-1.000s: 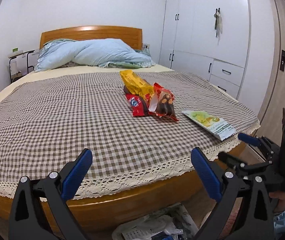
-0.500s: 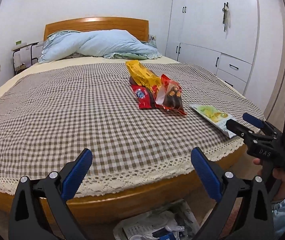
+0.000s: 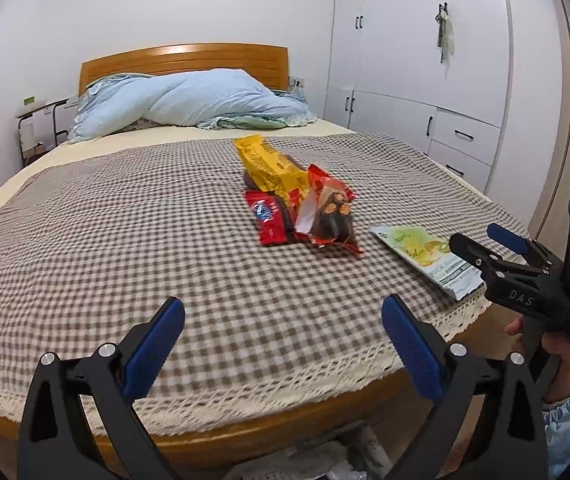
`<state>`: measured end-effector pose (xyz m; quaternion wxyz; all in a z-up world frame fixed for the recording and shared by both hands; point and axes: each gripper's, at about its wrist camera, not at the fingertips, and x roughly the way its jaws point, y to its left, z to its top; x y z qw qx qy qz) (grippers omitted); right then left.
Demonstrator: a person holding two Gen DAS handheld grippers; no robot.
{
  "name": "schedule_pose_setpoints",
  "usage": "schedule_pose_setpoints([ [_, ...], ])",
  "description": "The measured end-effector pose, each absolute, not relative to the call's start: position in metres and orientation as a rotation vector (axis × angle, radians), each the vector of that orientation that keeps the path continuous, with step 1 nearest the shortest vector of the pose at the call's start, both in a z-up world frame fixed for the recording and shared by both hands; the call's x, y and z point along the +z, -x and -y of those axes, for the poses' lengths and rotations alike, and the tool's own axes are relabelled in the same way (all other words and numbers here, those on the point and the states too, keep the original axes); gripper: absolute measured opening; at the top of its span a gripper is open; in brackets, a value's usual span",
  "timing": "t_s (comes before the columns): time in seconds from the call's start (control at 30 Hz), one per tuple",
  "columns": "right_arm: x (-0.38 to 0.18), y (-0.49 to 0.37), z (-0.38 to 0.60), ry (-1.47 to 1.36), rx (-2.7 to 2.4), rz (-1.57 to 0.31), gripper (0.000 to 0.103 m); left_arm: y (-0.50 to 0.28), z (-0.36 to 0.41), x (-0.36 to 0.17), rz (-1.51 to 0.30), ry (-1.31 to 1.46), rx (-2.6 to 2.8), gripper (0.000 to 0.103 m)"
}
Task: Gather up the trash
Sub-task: 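Reach both tools toward the wrappers and dog food packet on the bed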
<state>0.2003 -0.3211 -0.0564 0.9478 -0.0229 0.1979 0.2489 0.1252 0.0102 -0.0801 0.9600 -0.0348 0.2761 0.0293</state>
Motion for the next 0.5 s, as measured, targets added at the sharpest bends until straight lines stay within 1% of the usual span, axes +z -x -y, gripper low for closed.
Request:
schedule_pose_setpoints([
  [0.2, -0.052, -0.21, 0.317, 0.05, 0.505, -0.392, 0.095, -0.15, -0.001, -0.076, -0.554, 0.066, 0.021, 0.096],
  [0.5, -0.07, -0.243, 0.321, 0.073, 0.442, -0.476, 0.095, -0.208, 0.013, -0.073, -0.58, 0.031, -0.023, 0.096],
])
